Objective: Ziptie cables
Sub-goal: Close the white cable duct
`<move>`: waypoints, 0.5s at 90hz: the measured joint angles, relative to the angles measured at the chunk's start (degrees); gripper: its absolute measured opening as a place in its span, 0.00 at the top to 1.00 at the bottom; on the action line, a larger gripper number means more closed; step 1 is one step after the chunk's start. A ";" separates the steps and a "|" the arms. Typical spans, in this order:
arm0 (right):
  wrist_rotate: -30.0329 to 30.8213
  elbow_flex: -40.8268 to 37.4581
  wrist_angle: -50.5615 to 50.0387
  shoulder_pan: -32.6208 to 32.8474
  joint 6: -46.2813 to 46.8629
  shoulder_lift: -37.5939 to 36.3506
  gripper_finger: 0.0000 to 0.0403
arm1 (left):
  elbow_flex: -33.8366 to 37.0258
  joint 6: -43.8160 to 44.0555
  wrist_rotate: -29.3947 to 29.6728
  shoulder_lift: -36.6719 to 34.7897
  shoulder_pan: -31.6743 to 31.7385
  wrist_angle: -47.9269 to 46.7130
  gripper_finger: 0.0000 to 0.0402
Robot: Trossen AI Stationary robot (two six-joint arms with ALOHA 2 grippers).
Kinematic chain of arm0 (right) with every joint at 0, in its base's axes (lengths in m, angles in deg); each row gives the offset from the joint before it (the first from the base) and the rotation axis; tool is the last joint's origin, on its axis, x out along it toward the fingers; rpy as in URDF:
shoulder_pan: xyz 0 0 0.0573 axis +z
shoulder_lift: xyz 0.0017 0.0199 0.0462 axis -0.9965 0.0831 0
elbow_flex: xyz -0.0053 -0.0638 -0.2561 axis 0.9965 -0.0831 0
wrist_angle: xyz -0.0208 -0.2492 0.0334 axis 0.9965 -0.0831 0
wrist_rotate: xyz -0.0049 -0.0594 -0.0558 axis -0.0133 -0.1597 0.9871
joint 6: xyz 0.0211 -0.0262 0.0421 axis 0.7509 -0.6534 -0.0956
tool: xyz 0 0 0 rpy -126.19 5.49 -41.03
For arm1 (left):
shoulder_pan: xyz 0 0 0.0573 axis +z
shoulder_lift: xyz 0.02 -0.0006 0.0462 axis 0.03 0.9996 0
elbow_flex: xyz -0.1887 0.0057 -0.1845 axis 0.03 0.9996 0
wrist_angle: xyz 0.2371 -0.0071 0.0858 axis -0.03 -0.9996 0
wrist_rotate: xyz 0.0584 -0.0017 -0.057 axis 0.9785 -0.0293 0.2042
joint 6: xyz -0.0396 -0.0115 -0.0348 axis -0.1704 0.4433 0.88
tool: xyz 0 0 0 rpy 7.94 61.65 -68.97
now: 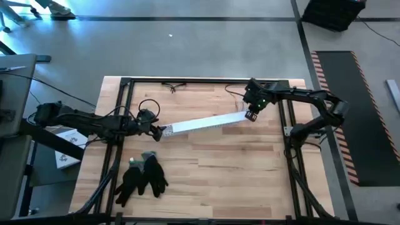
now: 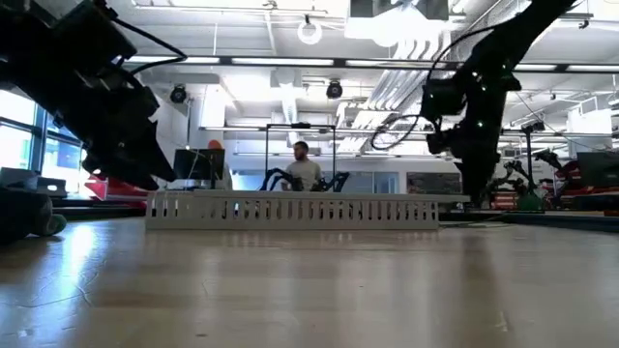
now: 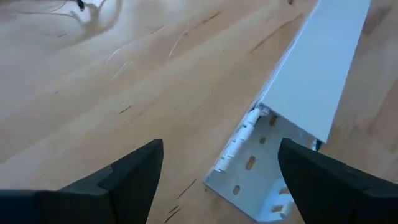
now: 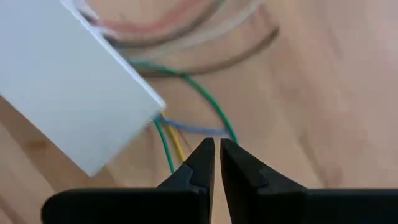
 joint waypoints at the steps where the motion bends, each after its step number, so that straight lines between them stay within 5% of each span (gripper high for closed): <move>1: 0.00 -0.18 -0.06 -0.14 0.00 0.00 0.97 | 0.00 0.00 0.00 0.00 0.00 0.00 0.26; 45: -4.97 -2.03 -0.10 1.89 3.67 0.02 0.97 | 0.00 -0.98 1.16 -0.02 0.04 0.08 0.26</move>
